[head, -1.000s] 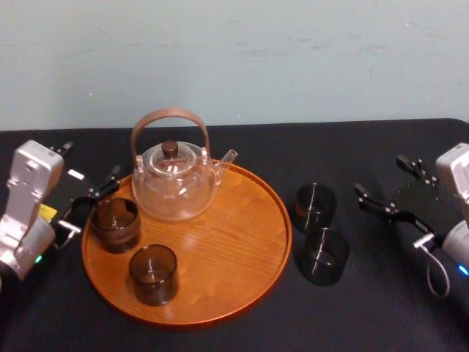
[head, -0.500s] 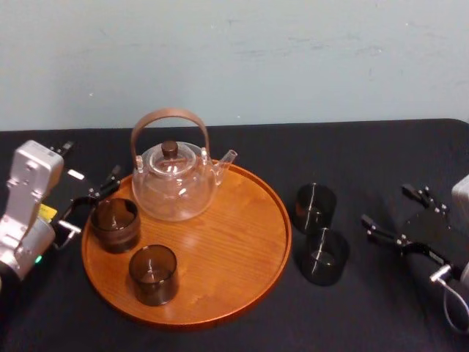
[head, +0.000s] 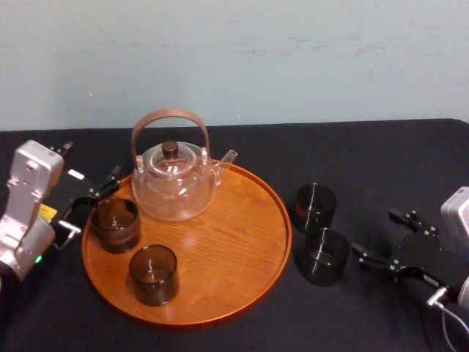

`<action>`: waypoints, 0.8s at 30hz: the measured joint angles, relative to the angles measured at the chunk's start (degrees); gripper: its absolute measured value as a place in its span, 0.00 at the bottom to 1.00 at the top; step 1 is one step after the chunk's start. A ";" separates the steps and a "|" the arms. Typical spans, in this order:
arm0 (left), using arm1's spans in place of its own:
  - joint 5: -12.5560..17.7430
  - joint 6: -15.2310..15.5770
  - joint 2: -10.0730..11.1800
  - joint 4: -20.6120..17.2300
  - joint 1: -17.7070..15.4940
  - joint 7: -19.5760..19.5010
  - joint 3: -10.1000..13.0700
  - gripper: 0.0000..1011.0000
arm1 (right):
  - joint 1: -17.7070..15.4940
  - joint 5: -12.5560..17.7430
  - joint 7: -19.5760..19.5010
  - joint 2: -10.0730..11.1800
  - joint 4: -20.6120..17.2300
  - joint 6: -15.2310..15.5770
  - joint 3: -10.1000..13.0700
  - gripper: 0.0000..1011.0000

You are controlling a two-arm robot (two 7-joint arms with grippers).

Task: Pick up the glass from the table and place it on the tray.

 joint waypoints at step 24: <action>0.00 0.00 0.00 0.00 0.00 0.00 0.00 0.99 | -0.71 -1.12 6.89 -0.31 -1.69 6.18 0.08 0.99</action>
